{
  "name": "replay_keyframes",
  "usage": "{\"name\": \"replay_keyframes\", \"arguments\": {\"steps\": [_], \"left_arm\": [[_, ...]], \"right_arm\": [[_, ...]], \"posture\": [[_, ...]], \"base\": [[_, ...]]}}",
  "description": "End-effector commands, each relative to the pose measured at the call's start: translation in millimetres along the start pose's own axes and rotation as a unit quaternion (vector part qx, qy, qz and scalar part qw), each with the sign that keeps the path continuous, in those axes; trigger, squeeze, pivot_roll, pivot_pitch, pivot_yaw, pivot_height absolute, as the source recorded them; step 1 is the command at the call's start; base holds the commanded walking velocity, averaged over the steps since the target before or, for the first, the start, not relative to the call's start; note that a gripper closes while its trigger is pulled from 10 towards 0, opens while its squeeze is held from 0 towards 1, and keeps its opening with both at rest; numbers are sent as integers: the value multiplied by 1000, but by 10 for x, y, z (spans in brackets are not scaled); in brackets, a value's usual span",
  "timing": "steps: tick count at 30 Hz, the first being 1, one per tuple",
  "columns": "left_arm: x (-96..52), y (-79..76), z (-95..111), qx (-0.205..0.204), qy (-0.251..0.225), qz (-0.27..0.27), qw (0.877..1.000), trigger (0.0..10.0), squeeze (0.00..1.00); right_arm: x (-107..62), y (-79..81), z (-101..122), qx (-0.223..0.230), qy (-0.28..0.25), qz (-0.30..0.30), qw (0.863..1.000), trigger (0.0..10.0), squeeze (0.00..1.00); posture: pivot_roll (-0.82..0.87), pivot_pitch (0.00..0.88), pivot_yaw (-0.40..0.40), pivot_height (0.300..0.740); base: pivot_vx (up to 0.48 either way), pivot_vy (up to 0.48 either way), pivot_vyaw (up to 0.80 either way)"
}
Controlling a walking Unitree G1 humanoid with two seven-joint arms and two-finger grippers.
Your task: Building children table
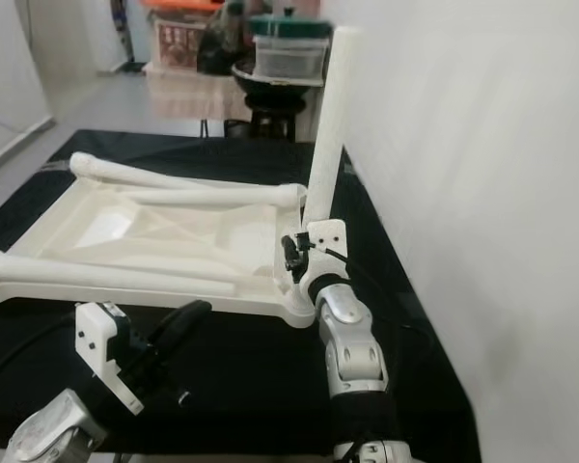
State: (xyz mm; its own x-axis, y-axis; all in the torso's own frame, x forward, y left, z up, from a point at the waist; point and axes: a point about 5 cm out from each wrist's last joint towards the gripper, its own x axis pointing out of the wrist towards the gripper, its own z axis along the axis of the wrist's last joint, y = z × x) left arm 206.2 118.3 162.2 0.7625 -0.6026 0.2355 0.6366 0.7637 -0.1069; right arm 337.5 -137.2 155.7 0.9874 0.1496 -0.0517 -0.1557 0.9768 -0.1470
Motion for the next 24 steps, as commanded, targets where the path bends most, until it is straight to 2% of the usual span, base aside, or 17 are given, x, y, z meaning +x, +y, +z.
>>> {"name": "replay_keyframes", "arguments": {"steps": [1,2,3,5,6,7,8,9,12,13,14,15,16,20,24], "left_arm": [[6,17,-34,-1,9,5,1000,10000,0],[6,17,-34,-1,9,5,1000,10000,0],[8,22,-29,2,8,6,1000,10000,0],[-4,34,13,26,-2,15,1000,10000,0],[-4,34,13,26,-2,15,1000,10000,0],[-14,45,29,34,-7,21,999,10000,0],[-24,56,39,39,-8,25,999,10000,0],[-45,83,49,43,-10,34,998,10000,0],[-57,97,54,45,-10,39,998,10000,0],[-95,130,64,50,-10,53,997,10000,0],[-122,152,71,54,-9,62,997,10000,0],[-173,204,74,70,-4,85,994,10000,0],[-238,280,81,89,2,118,989,10000,0],[-257,306,83,93,3,129,987,10000,0],[-298,392,88,102,-1,166,981,10000,0]], "right_arm": [[-23,66,-80,-15,24,8,1000,10000,1000],[-23,66,-80,-15,24,8,1000,10000,1000],[-48,85,-66,4,20,21,1000,10000,1000],[-192,97,-8,35,2,33,999,10000,1000],[-192,97,-8,35,2,33,999,10000,1000],[-297,83,4,43,-11,39,998,10000,1000],[-415,45,1,40,-21,33,998,10000,1000],[-572,-7,-15,31,-34,29,998,10000,914],[-619,-20,-21,28,-39,30,998,10000,914],[-672,-50,-47,18,-39,31,999,10000,110],[-707,-72,-65,11,-38,31,999,10000,110],[-773,-113,-120,-10,-36,32,999,10000,0],[-867,-154,-197,-33,-32,34,998,10000,0],[-901,-161,-218,-37,-29,35,998,10000,0],[-950,-132,-224,-27,-22,39,999,10000,0]], "posture": [[3,0,-99,740],[3,0,-99,740],[1,0,-96,740],[-12,0,-89,740],[-12,0,-89,740],[-20,0,-83,740],[-26,0,-77,740],[-34,0,-69,740],[-39,0,-66,740],[-58,0,-49,740],[-58,0,-49,740],[-64,0,-36,740],[-67,0,-30,740],[-66,0,-27,740],[-77,0,-17,740]], "base": [[0,0,0],[0,0,0],[0,0,0],[0,0,0],[0,0,0],[0,0,0],[0,0,0],[0,0,0],[0,0,0],[0,0,0],[0,0,0],[0,0,0],[0,0,0],[0,0,0],[0,0,0]]}}
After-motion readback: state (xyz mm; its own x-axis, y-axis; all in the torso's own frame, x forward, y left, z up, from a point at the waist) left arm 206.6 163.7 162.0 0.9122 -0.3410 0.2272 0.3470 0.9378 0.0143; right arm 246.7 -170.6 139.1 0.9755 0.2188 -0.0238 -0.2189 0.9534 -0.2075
